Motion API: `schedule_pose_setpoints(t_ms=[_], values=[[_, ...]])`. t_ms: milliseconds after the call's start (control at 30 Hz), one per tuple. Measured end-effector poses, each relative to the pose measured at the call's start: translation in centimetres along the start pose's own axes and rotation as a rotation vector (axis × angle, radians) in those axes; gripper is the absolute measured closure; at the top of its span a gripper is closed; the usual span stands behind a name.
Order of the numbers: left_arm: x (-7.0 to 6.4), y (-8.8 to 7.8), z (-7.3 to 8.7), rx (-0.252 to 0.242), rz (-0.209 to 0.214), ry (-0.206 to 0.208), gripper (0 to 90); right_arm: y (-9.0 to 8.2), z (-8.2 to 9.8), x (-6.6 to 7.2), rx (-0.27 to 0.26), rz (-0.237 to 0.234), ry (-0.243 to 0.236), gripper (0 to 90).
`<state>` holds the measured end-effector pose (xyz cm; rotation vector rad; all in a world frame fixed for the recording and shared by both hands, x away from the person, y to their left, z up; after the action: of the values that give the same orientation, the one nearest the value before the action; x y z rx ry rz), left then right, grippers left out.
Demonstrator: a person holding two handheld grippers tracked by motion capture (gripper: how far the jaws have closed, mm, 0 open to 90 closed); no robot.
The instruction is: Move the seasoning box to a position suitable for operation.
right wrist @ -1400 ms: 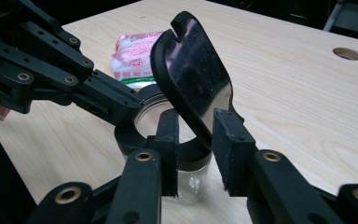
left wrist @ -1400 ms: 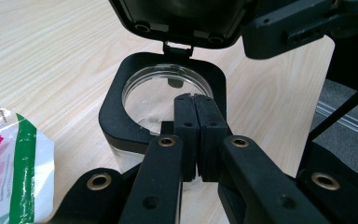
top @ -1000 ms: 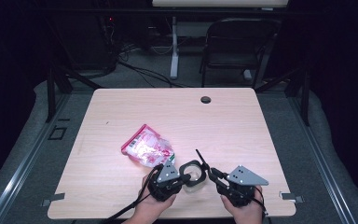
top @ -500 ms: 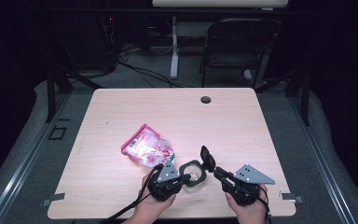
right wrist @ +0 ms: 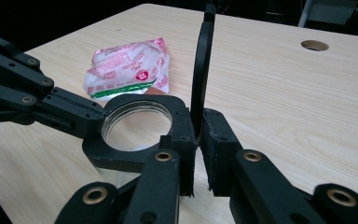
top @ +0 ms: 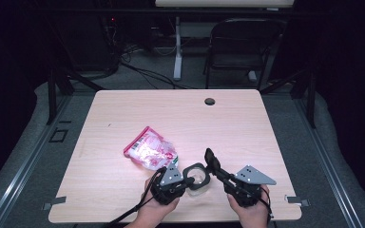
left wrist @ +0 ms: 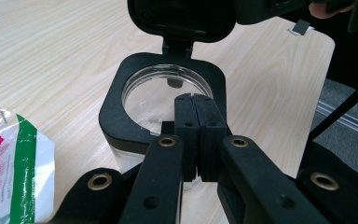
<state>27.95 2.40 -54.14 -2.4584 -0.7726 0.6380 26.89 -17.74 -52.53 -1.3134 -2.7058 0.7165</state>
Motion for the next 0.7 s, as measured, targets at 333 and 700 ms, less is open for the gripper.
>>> schedule_pose_setpoints(t_ms=[333,700], values=[[-0.1,0.1,0.0,0.000,0.006,-0.002,89.2,0.4,-0.1,-0.5,0.003,-0.003,0.018,84.9],[0.8,-0.9,-0.6,-0.019,-0.016,-0.015,81.9,1.9,-0.8,-1.6,0.008,-0.024,0.027,85.7]])
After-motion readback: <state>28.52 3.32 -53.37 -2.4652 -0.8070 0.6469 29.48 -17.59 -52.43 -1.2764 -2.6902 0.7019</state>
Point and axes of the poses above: each handheld gripper's, and its own axes: y roughly forward along the jaws, z roughly out of its underside, x roughly to its left, the point moved 4 cm from there along y, roughly forward along the jaws, and after that the axes turned 14 degrees about -y, right-handed, at the moved point
